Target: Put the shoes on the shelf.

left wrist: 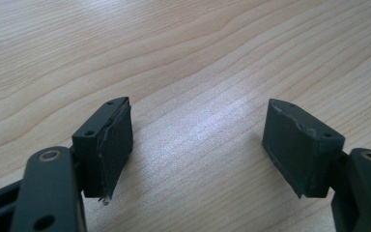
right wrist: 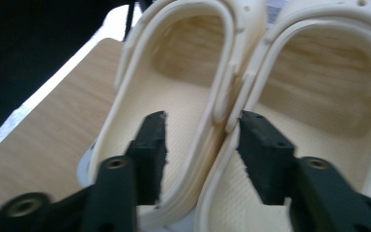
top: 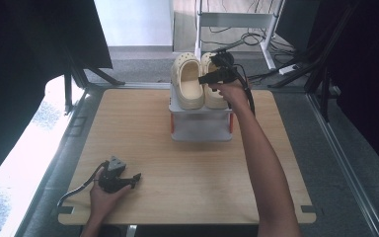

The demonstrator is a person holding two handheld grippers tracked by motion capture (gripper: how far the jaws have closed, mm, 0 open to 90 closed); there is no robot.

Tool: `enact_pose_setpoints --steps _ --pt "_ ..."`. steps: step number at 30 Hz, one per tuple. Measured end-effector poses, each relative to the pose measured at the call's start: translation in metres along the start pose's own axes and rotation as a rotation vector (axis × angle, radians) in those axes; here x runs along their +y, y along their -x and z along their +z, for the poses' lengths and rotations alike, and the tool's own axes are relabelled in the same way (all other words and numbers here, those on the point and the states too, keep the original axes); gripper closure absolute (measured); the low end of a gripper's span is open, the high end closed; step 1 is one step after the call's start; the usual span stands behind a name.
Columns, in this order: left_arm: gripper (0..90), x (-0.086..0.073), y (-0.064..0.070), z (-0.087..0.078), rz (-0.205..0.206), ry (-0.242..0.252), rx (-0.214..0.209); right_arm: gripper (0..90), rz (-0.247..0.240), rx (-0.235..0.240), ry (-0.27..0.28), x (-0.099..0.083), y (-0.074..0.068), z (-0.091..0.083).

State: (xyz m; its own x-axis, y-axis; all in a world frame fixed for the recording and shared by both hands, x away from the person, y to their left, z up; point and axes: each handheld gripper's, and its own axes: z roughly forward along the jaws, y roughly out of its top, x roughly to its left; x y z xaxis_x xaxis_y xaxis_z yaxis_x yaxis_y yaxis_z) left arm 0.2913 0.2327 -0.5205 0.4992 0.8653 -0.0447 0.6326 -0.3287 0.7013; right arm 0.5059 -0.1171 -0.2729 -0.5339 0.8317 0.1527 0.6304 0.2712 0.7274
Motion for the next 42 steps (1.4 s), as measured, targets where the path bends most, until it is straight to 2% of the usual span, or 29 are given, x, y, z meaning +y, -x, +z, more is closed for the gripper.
enact_pose_setpoints --steps 6,15,18,22,27,34,42 --pt "26.7 0.0 0.0 0.0 0.001 -0.002 -0.003 62.3 -0.057 0.119 0.01 -0.017 -0.004 -0.012" --pt "26.7 0.001 0.0 0.001 0.004 -0.001 0.004 61.2 -0.16 0.201 0.036 -0.047 -0.015 -0.027" --pt "26.6 0.001 0.0 0.001 0.001 0.001 0.006 60.2 -0.198 0.23 0.055 -0.065 -0.017 -0.032" --pt "26.6 0.001 0.001 0.001 0.002 0.001 0.01 59.0 -0.223 0.266 0.076 -0.088 -0.018 -0.039" --pt "26.6 0.001 0.001 0.002 0.002 0.003 0.013 58.0 -0.233 0.3 0.095 -0.117 -0.014 -0.043" --pt "26.6 0.001 0.001 0.002 0.0 0.005 0.014 56.8 -0.219 0.308 0.101 -0.148 -0.005 -0.039" --pt "26.6 0.001 0.001 0.002 0.0 0.004 0.014 55.9 -0.201 0.304 0.087 -0.16 0.001 -0.03"
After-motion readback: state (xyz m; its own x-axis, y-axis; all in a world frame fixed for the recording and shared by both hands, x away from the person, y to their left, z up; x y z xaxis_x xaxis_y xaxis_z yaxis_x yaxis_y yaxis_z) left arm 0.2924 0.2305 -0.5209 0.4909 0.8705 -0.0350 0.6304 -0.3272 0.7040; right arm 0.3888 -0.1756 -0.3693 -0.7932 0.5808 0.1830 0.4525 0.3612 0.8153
